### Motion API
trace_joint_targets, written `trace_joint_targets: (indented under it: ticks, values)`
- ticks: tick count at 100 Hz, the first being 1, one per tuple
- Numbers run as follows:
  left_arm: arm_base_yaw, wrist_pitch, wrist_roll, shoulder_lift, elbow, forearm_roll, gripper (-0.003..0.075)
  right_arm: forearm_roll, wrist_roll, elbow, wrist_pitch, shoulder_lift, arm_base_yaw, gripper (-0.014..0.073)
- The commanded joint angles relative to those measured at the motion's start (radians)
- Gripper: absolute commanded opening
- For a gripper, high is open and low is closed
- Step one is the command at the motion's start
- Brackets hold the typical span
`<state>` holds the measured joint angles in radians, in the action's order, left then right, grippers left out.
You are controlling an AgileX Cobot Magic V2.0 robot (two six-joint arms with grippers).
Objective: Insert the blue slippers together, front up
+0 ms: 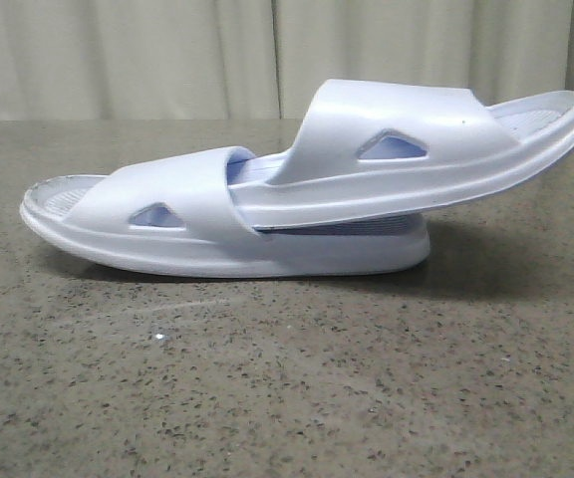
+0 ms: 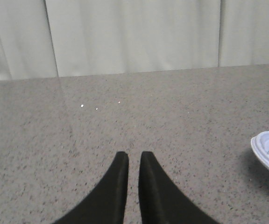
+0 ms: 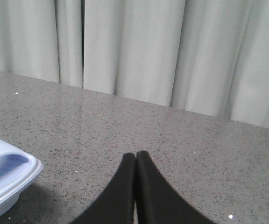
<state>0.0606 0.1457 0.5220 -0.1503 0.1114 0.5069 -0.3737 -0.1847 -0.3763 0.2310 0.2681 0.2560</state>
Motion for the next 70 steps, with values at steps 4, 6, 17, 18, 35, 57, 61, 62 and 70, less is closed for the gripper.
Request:
trace_joint_targets:
  ticks: [4, 6, 17, 18, 35, 57, 61, 62, 70]
  values:
    - [0.008, -0.095, -0.464, 0.047, -0.037, -0.390, 0.0016, -0.018, -0.004, -0.025, -0.077, 0.006, -0.007, -0.0106]
    - [0.008, -0.102, -0.503, 0.056, -0.049, -0.424, 0.0016, -0.018, -0.004, -0.025, -0.077, 0.006, -0.007, -0.0106]
    - [0.008, -0.178, -0.577, 0.096, -0.101, -0.507, 0.0016, -0.018, -0.004, -0.025, -0.077, 0.006, -0.007, -0.0107]
    - [0.008, -0.187, -0.580, 0.096, -0.107, -0.519, 0.0016, -0.018, -0.004, -0.025, -0.077, 0.006, -0.007, -0.0107]
    - [0.008, -0.209, -0.581, 0.122, -0.123, -0.572, 0.0016, -0.018, -0.004, -0.025, -0.077, 0.006, -0.007, -0.0107]
    - [0.008, -0.207, -0.581, 0.132, -0.123, -0.573, 0.0016, -0.018, -0.004, -0.025, -0.077, 0.006, -0.007, -0.0107]
    - [0.008, -0.207, -0.581, 0.132, -0.123, -0.561, 0.0016, -0.018, -0.004, -0.025, -0.077, 0.006, -0.007, -0.0107]
    - [0.008, -0.207, -0.581, 0.132, -0.123, -0.558, 0.0016, -0.018, -0.004, -0.025, -0.077, 0.006, -0.007, -0.0107]
    - [0.008, -0.207, -0.581, 0.132, -0.123, -0.559, 0.0016, -0.018, -0.004, -0.025, -0.077, 0.006, -0.007, -0.0107]
